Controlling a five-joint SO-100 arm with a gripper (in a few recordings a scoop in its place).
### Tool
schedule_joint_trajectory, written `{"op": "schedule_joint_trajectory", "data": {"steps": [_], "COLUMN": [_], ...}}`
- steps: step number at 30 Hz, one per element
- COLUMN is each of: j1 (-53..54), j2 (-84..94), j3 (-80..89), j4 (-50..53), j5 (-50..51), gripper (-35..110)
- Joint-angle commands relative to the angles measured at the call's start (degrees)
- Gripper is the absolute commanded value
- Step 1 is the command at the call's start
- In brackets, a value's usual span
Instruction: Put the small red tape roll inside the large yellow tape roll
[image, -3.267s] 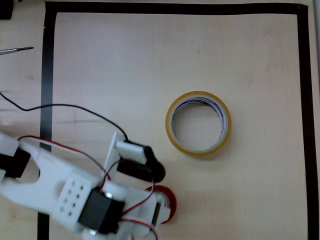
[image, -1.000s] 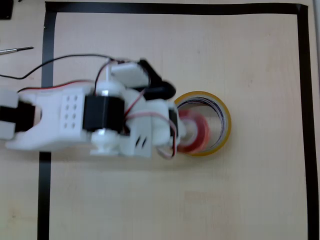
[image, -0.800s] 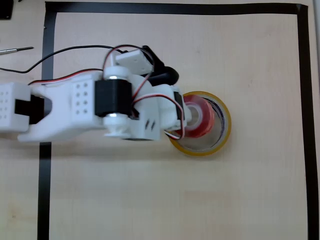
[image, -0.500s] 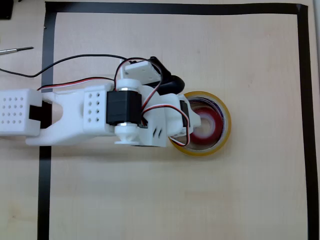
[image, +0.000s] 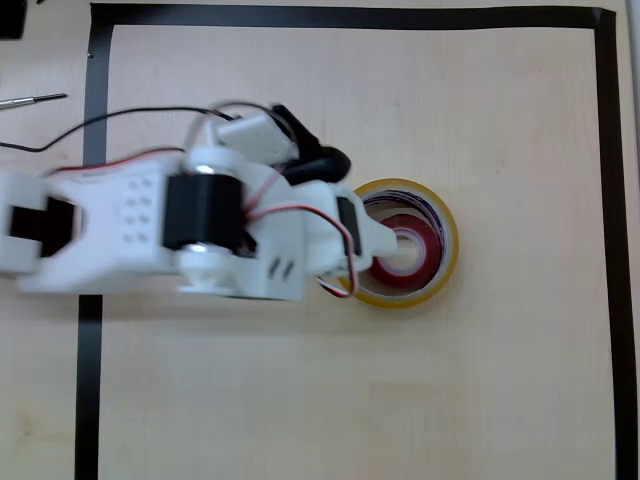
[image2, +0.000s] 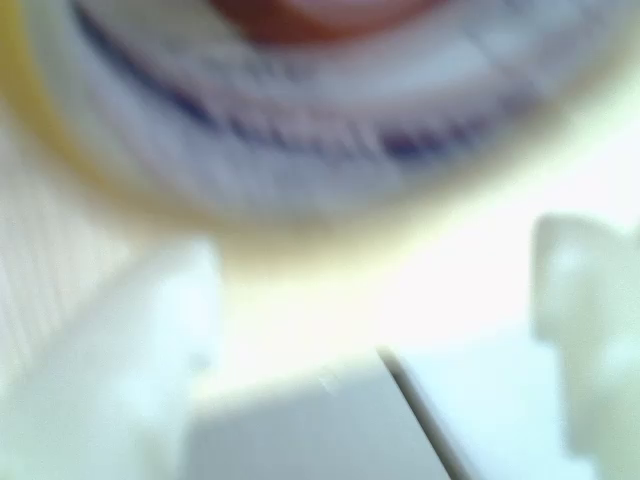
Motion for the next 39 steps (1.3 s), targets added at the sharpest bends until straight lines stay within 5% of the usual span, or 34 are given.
{"op": "schedule_joint_trajectory", "data": {"steps": [1,4,9,18,25,39], "j1": [1.2,1.7,0.1,0.2,3.4,-2.3], "j2": [23.6,39.2,79.2,129.2,153.5,154.7], "j3": [13.7,32.6,85.7,142.0,159.2,173.8], "j4": [0.8,0.4,-18.7,-33.8,-34.0,-34.3], "j5": [-0.8,0.0,-0.4,3.8,6.9,9.8], "gripper": [16,16,0,0,0,0]}}
